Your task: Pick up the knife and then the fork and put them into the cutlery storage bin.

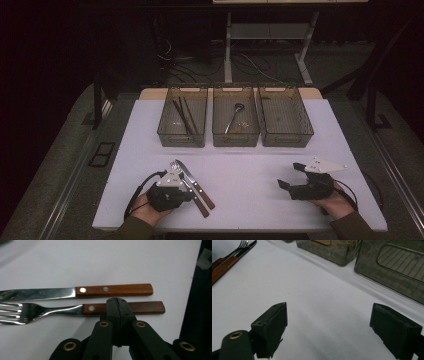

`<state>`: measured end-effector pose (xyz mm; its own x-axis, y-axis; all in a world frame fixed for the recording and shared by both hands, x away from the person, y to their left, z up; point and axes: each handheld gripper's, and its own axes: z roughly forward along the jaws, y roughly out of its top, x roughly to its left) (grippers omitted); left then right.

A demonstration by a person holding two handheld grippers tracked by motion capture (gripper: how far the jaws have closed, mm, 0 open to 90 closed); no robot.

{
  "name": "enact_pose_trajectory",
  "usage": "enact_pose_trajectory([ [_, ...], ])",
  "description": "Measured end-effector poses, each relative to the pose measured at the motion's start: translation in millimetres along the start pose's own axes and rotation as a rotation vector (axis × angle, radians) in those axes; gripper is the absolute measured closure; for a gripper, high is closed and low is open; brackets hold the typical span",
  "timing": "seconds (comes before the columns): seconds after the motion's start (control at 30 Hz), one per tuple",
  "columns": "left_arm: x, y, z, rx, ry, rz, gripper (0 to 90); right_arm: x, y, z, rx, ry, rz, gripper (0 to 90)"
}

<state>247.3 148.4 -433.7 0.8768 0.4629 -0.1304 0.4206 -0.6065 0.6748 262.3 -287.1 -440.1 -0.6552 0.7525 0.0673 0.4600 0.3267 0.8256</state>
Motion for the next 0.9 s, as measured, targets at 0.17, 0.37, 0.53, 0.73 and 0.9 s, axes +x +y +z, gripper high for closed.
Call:
enact_pose_trajectory([
  [0.17,-1.1,-0.1,6.0,0.025,-0.012,0.004,89.3,0.6,-0.1,0.4,0.003,-0.002,-0.001,14.6],
  [0.37,-0.7,3.0,12.9,0.045,-0.016,0.031,89.3,0.6,-0.2,0.5,0.001,-0.004,0.002,14.6],
  [0.53,0.7,8.2,17.4,0.045,-0.014,0.035,89.3,1.1,-0.1,0.8,0.002,-0.003,0.000,14.6],
  [0.73,5.0,16.9,24.3,0.053,-0.008,0.053,89.3,0.4,-0.1,0.5,0.003,-0.002,0.000,14.6],
  [0.9,7.9,22.2,29.8,0.045,-0.008,0.057,89.3,0.5,-0.2,0.6,0.005,-0.001,0.003,14.6],
])
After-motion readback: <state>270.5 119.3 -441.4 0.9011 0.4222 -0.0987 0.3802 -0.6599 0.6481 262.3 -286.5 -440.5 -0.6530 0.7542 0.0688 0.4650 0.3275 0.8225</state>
